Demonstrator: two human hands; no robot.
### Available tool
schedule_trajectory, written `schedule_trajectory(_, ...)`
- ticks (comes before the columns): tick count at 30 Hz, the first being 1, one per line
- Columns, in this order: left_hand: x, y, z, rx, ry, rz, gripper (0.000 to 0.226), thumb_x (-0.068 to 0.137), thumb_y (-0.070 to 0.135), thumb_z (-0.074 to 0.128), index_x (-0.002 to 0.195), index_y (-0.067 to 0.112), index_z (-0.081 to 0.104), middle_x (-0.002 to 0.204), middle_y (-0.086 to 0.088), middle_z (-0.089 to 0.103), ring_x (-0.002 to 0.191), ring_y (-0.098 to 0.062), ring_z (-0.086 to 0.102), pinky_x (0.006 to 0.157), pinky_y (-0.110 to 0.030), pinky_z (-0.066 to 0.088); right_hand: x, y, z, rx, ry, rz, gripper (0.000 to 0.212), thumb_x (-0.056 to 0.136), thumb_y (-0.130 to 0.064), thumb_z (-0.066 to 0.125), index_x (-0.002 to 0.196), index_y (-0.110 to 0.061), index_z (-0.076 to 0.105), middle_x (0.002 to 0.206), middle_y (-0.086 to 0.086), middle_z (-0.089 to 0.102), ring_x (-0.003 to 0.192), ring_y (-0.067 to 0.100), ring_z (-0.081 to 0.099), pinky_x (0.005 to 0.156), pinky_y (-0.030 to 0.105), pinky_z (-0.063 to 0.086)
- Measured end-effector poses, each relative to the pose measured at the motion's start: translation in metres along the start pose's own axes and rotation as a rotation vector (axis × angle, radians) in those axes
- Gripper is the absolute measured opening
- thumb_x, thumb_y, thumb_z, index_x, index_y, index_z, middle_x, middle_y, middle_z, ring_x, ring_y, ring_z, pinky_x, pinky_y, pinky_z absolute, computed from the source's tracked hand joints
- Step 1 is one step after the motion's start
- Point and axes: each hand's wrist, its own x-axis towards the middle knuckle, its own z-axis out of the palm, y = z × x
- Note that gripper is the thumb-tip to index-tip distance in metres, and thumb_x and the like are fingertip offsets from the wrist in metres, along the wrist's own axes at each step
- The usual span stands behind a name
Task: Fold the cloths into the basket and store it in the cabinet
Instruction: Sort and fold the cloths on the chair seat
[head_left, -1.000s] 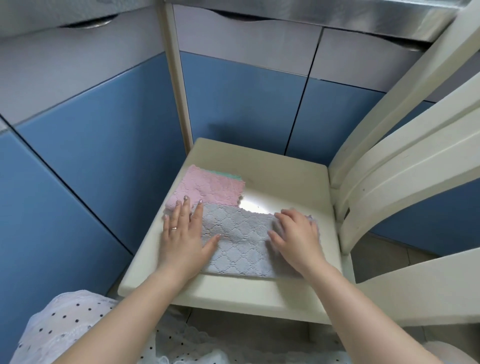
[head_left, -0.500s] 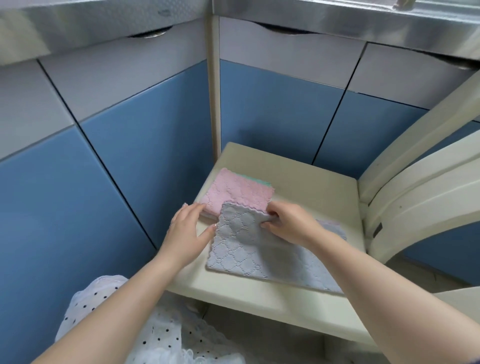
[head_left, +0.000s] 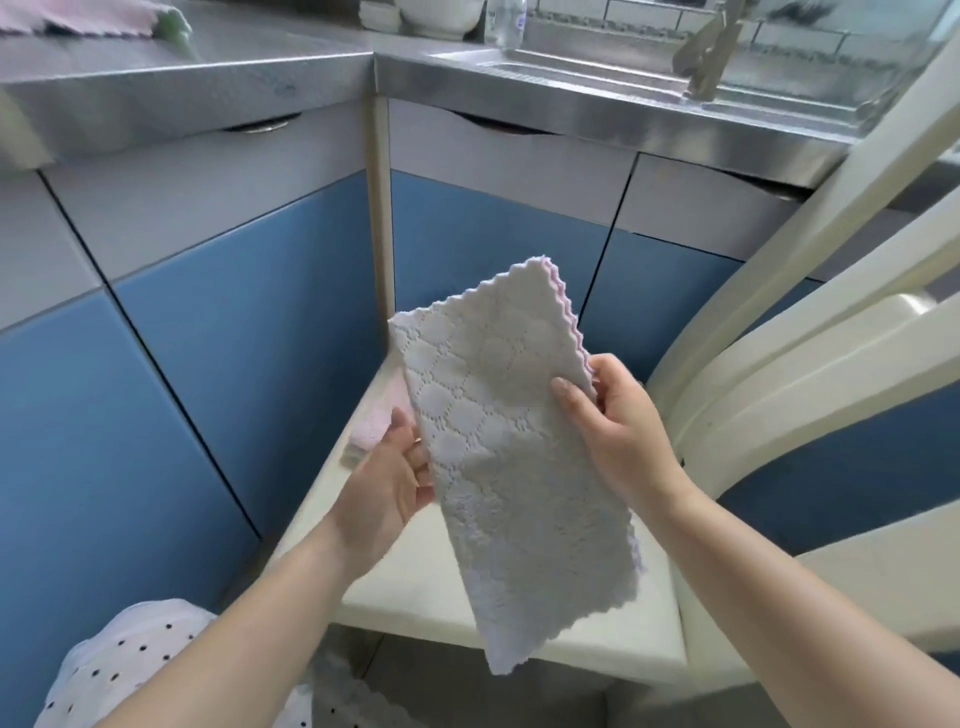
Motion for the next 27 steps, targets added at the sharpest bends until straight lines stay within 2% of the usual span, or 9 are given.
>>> schedule_trajectory(4, 0.009, -0.012, 0.027, -0.021, -0.077, -0.095, 0.04, 0.088, 0.027, 0.06, 0.127, 0.019, 0.055, 0.121, -0.008, 0.065, 0.106, -0.021, 0.064, 0.085, -0.034, 0.055, -0.017, 0.035, -0.009, 0.093, 0.149, 0.292, 0.012, 0.09, -0.038, 0.058, 0.094, -0.027, 0.055, 0.096, -0.005, 0.066, 0.086, 0.01, 0.064, 0.075, 0.032, 0.053)
schedule_trajectory(7, 0.019, -0.03, 0.043, 0.081, -0.041, -0.209, 0.034, 0.092, 0.004, 0.054, 0.121, 0.022, 0.057, 0.107, -0.004, 0.071, 0.091, -0.016, 0.069, 0.069, -0.028, 0.056, -0.035, 0.066, -0.015, 0.094, 0.147, 0.6, 0.047, 0.091, -0.033, 0.058, 0.133, -0.022, 0.039, 0.131, 0.003, 0.053, 0.114, 0.02, 0.056, 0.095, 0.042, 0.049)
schedule_trajectory(10, 0.024, -0.047, 0.047, 0.145, 0.03, -0.305, 0.047, 0.092, -0.008, 0.046, 0.101, 0.037, 0.054, 0.079, 0.006, 0.075, 0.071, -0.01, 0.071, 0.054, -0.021, 0.053, -0.058, 0.092, -0.012, 0.065, 0.012, 0.78, 0.084, 0.089, -0.024, 0.063, 0.15, -0.027, 0.005, 0.144, 0.01, 0.037, 0.121, 0.025, 0.048, 0.084, 0.035, 0.05)
schedule_trajectory(12, 0.026, -0.059, 0.045, 0.169, 0.056, -0.328, 0.049, 0.09, -0.013, 0.042, 0.096, 0.035, 0.052, 0.069, 0.008, 0.073, 0.067, -0.011, 0.071, 0.053, -0.021, 0.053, -0.071, 0.105, -0.011, 0.102, -0.002, 0.803, 0.085, 0.088, -0.016, 0.064, 0.15, -0.026, 0.007, 0.145, 0.011, 0.036, 0.114, 0.022, 0.049, 0.074, 0.029, 0.047)
schedule_trajectory(15, 0.028, -0.071, 0.044, 0.24, 0.084, -0.341, 0.051, 0.09, -0.005, 0.05, 0.127, 0.029, 0.048, 0.098, 0.004, 0.072, 0.086, -0.014, 0.07, 0.069, -0.024, 0.054, -0.079, 0.114, -0.011, -0.096, -0.072, 0.699, 0.078, 0.088, -0.017, 0.063, 0.149, -0.024, 0.016, 0.153, 0.006, 0.024, 0.134, 0.019, 0.034, 0.092, 0.028, 0.043)
schedule_trajectory(18, 0.025, -0.078, 0.032, 0.828, 0.08, -0.13, 0.061, 0.088, 0.027, 0.061, 0.143, 0.027, 0.034, 0.148, 0.001, 0.033, 0.131, -0.011, 0.038, 0.104, -0.025, 0.035, -0.086, 0.111, -0.01, -0.555, -0.212, 0.344, 0.07, 0.09, -0.032, 0.059, 0.149, -0.025, 0.021, 0.158, -0.001, 0.01, 0.145, 0.015, 0.008, 0.115, 0.029, 0.012)
schedule_trajectory(20, 0.021, -0.081, 0.021, 1.322, -0.138, 0.142, 0.071, 0.086, 0.056, 0.049, 0.147, 0.029, 0.026, 0.158, 0.008, 0.008, 0.145, -0.008, 0.003, 0.118, -0.032, 0.012, -0.096, 0.104, -0.008, -0.741, -0.373, 0.084, 0.066, 0.092, -0.047, 0.048, 0.149, -0.031, 0.019, 0.159, -0.006, 0.003, 0.146, 0.012, -0.002, 0.118, 0.032, 0.005)
schedule_trajectory(22, 0.015, -0.084, 0.009, 1.663, -0.475, 0.254, 0.08, 0.083, 0.072, 0.029, 0.15, 0.031, 0.012, 0.158, 0.01, -0.006, 0.142, -0.004, -0.02, 0.119, -0.036, -0.006, -0.109, 0.103, -0.005, -0.869, -0.552, -0.061, 0.068, 0.089, -0.062, 0.031, 0.148, -0.037, 0.011, 0.158, -0.011, -0.005, 0.143, 0.007, -0.015, 0.119, 0.037, -0.002)
schedule_trajectory(27, 0.005, -0.083, -0.013, 1.917, -0.848, 0.314, 0.103, 0.071, 0.086, 0.031, 0.147, 0.034, -0.016, 0.155, -0.003, -0.024, 0.14, -0.018, -0.03, 0.11, -0.042, -0.024, -0.134, 0.104, -0.008, -0.95, -0.76, -0.14, 0.088, 0.075, -0.082, 0.022, 0.146, -0.041, -0.011, 0.158, -0.007, -0.014, 0.138, 0.007, -0.029, 0.114, 0.042, -0.018)
